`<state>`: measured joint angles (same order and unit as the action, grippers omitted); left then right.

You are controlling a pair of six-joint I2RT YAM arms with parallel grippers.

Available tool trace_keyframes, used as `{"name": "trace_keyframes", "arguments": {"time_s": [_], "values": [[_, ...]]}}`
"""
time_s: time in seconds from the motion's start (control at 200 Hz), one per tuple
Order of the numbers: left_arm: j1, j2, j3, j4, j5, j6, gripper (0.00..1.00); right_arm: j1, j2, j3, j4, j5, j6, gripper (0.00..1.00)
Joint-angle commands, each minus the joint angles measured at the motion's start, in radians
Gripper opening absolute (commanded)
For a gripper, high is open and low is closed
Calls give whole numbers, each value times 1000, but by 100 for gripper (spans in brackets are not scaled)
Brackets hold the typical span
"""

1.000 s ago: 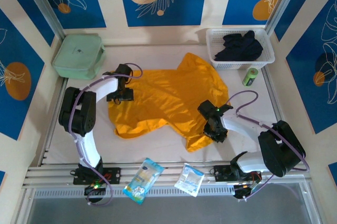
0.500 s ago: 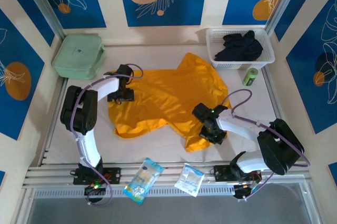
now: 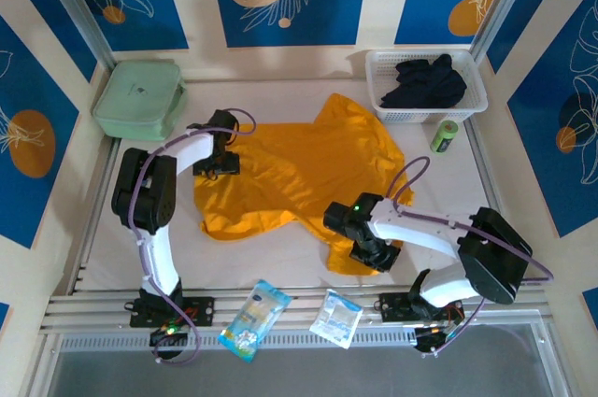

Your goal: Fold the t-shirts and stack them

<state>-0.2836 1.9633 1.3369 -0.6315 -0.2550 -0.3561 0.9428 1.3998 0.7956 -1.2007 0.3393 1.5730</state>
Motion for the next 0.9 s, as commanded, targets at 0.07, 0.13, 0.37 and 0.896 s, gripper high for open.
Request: {"name": "trace_keyframes", "arguments": {"time_s": [0.07,0.13,0.37,0.896], "values": [[-3,35,27,-10,-18,24,83,60,55,31,-83,-50,127,0],[-4,40,33,-14,-25,25,83,88,77,51,-92,-63,151,0],[-4,43,39,-12,-19,25,83,166,98,42,20,-128,230,0],[-4,-1,27,-19,-2,21,93,93,89,159,-32,-46,110,44]]}}
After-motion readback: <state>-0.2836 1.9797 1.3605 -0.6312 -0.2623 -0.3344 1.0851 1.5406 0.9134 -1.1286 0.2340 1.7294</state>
